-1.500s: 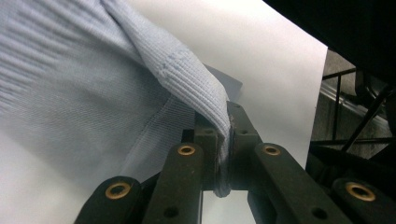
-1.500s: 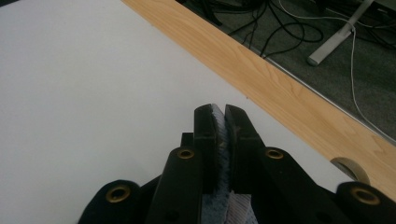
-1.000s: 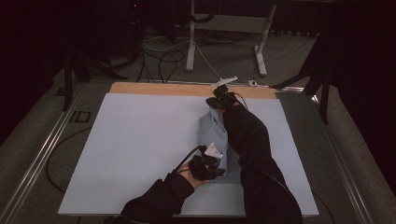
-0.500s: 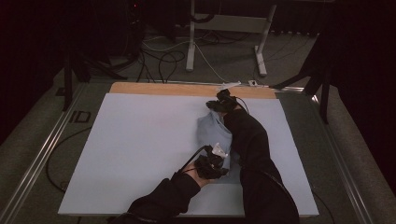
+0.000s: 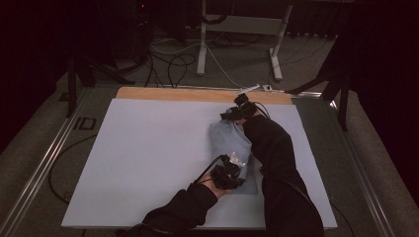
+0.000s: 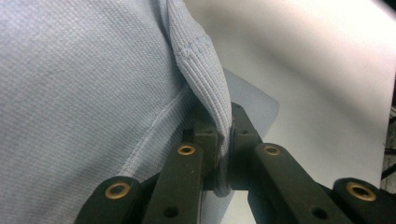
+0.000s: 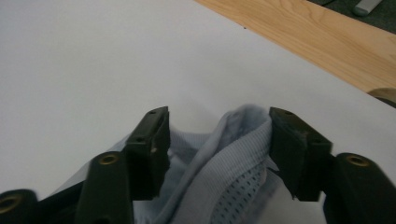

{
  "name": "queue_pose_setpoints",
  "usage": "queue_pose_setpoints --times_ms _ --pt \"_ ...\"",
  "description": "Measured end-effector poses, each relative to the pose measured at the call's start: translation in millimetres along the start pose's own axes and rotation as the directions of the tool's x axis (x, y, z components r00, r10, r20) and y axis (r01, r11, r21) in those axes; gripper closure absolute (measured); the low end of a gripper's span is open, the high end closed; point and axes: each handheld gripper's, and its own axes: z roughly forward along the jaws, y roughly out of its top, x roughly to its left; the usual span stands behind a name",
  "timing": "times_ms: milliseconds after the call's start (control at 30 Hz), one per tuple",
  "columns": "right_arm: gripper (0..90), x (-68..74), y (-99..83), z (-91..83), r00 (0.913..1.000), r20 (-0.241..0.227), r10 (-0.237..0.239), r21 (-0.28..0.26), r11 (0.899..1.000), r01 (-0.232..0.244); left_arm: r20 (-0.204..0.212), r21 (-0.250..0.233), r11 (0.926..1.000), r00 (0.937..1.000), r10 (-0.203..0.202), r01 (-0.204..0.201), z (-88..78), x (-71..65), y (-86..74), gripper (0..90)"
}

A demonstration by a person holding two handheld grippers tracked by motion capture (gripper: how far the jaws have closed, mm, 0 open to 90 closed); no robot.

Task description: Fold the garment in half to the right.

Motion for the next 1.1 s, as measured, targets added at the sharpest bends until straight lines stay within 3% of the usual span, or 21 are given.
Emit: queue_pose_setpoints --times_ms 67,200,267,333,467,733,833,967,1100 --pt "33.5 -2.0 0.9 -6.9 0.9999 -0.008 0.015 0.007 1.000 -0.015 -0.007 0.001 1.0000 1.0000 0.004 -0.004 1.6 -0.5 0.2 86.2" --pt "32.8 -2.4 2.1 -17.3 0.9999 0.002 0.010 0.048 0.999 -0.011 -0.012 0.003 1.0000 0.9999 -0.002 0.002 3.9 -2.2 1.4 86.1" --pt "32.7 -3.5 0.7 -20.1 0.9991 0.035 0.024 0.079 0.997 -0.027 0.002 -0.004 1.0000 1.0000 -0.004 0.004 4.4 -4.0 2.6 85.8" --pt "32.2 -5.2 -2.4 -22.7 0.9983 0.037 0.046 0.077 0.996 -0.048 0.037 -0.020 0.9998 0.9993 -0.008 0.009 4.9 -6.0 3.6 83.0" --pt "32.3 -0.6 -8.3 -25.8 0.9969 0.074 0.026 0.086 0.996 -0.032 0.062 -0.025 0.9995 0.9978 0.023 -0.021 9.7 -11.4 4.9 76.5" --pt "29.0 6.1 -11.2 -38.1 0.9962 0.076 0.042 0.025 0.999 -0.044 0.090 -0.051 0.9981 0.9952 0.038 -0.033 12.8 -16.9 6.7 56.9" --pt "26.1 6.4 -12.8 -42.2 0.9962 0.071 0.051 0.007 0.999 -0.051 0.088 -0.076 0.9956 0.9942 0.061 -0.055 6.7 -20.0 6.4 50.3" --pt "25.5 2.9 -15.3 -44.7 0.9943 0.082 0.069 -0.008 0.998 -0.068 0.086 -0.145 0.9874 0.9933 0.076 -0.063 -7.0 -19.2 2.7 34.9" --pt "27.0 2.0 -17.6 -43.3 0.9942 0.069 0.083 -0.012 0.997 -0.083 0.146 -0.199 0.9778 0.9847 0.095 -0.065 -20.1 -12.5 -3.1 23.2"
